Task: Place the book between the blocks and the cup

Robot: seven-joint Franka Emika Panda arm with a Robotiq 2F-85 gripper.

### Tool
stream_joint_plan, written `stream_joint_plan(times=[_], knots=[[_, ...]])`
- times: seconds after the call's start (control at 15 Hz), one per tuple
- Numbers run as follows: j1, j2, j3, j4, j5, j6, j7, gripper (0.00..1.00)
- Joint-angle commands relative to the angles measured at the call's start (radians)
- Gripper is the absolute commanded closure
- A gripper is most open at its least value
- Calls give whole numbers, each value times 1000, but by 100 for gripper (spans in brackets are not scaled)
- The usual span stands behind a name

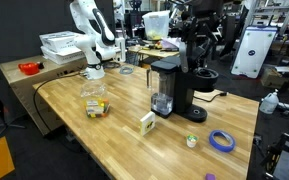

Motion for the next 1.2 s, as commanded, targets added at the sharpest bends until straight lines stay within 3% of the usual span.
stream_joint_plan(times=[0.0, 0.07, 1.13], knots=[[2, 112, 67, 110, -68, -1, -46, 0], [-14, 63, 66, 55, -27, 2, -15, 0], [-24, 123, 77, 91, 17, 34, -25, 0]])
